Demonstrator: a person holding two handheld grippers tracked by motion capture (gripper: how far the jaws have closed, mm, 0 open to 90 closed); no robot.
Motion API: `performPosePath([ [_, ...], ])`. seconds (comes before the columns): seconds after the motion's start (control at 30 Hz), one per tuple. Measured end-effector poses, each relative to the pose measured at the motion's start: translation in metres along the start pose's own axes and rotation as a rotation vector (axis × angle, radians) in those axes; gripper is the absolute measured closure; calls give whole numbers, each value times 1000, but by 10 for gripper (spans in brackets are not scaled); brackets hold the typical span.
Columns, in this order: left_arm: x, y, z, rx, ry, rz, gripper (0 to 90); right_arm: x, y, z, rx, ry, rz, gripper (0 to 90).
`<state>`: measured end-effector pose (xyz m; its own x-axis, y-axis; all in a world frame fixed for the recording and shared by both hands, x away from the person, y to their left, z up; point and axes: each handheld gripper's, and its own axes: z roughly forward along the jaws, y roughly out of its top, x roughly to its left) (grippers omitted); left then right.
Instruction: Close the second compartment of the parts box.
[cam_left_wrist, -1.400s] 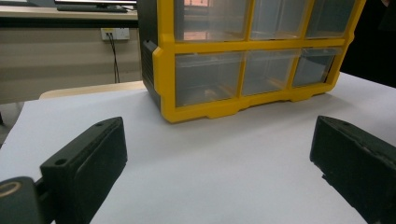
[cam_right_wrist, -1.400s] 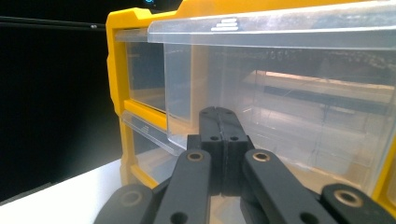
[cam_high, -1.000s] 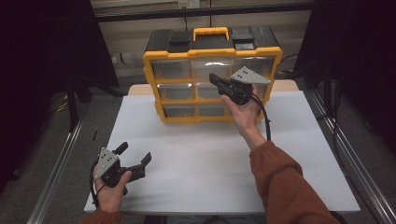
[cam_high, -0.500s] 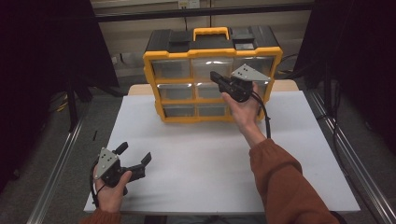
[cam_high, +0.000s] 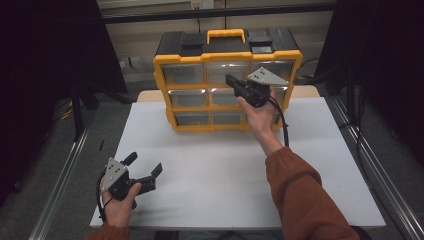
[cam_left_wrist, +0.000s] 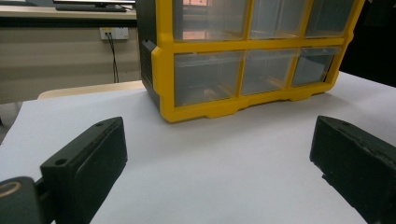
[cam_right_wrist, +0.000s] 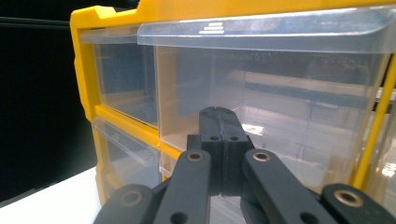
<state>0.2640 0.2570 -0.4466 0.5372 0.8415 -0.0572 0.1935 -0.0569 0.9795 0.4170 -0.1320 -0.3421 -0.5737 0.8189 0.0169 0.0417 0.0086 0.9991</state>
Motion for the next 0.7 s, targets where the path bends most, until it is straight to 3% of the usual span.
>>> performPosePath([
  [0.27,0,0,0,4,8,8,39,-7,-2,4,7,-10,21,900],
  [0.4,-2,-1,3,3,12,-15,39,-6,-2,5,12,-17,0,900],
  [0.43,-1,-1,2,21,1,8,39,-6,-2,5,13,-20,-5,900],
  [0.47,-2,-1,3,17,1,7,40,-5,-2,5,16,-27,-6,900],
  [0.5,-3,-1,4,7,2,-11,39,-5,-2,5,18,-29,-4,900],
  [0.53,-2,-1,3,21,7,9,40,-5,-2,5,20,-26,-2,888],
  [0.7,-1,-1,3,5,5,-12,40,-3,-3,1,25,-11,5,814],
])
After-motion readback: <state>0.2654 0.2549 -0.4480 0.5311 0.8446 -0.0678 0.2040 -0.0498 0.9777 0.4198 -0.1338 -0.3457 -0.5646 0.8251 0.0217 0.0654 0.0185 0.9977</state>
